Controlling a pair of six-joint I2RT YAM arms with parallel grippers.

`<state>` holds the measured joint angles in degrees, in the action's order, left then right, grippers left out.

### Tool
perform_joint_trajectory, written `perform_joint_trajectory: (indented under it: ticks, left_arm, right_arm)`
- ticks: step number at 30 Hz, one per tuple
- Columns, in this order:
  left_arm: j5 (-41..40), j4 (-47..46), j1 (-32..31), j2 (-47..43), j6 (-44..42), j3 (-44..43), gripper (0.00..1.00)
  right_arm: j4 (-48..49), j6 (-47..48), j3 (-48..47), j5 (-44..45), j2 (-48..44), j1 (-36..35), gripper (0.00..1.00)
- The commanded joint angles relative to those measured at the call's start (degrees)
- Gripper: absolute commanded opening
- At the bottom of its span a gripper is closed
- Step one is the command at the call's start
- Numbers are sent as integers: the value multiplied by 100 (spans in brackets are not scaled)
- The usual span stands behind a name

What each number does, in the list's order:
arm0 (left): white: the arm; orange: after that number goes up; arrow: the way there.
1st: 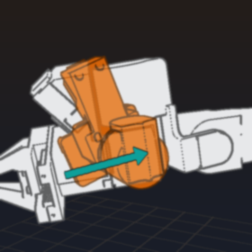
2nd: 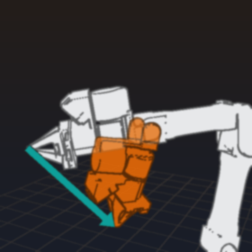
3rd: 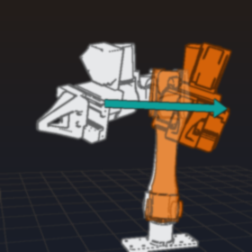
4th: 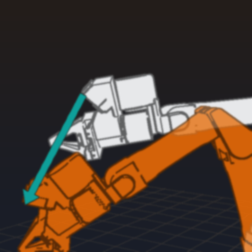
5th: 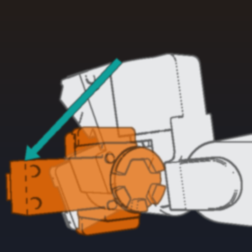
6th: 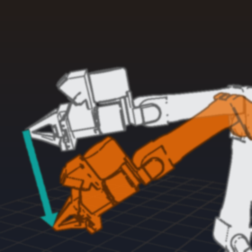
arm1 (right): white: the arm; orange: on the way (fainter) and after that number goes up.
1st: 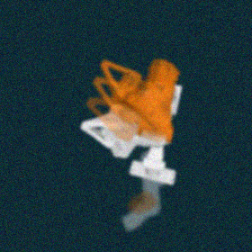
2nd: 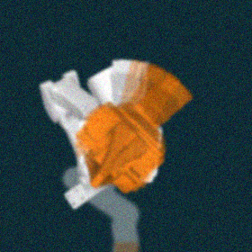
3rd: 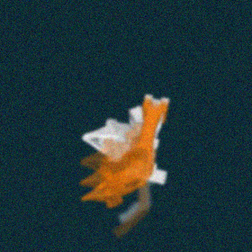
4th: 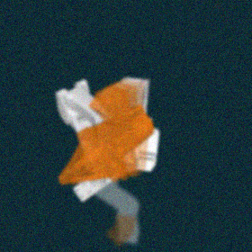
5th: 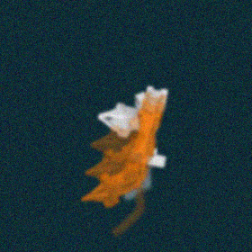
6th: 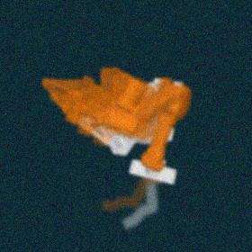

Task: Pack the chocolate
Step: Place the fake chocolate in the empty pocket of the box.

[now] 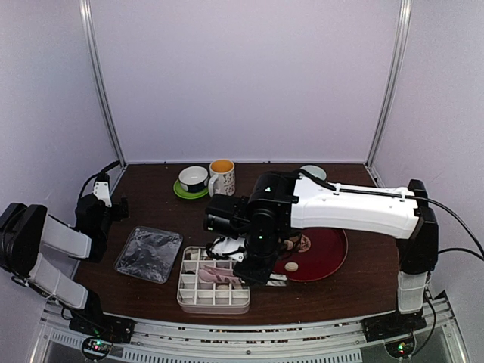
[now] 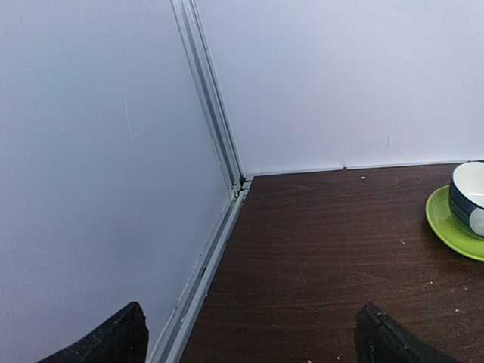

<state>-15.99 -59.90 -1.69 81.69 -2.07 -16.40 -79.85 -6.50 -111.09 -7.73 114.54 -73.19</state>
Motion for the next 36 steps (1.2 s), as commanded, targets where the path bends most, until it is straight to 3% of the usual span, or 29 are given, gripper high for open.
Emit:
perform_joint_trajectory:
  ticks: [1, 14, 23, 30, 36]
  left_arm:
    - [35, -210, 40, 31, -52, -95, 98]
    - [39, -205, 42, 31, -54, -86, 98]
    - [43, -214, 43, 27, -57, -87, 98]
    - [40, -210, 45, 31, -57, -89, 98]
    - [41, -208, 42, 29, -55, -91, 98]
  right_arm:
    - [64, 51, -36, 16, 8, 50, 29]
    - [62, 14, -81, 243, -14, 67, 27]
    - [904, -411, 972, 797, -1038, 248, 26]
    - [1005, -234, 815, 945, -1404, 560, 20]
    - [2078, -108, 1437, 1232, -1917, 795, 19]
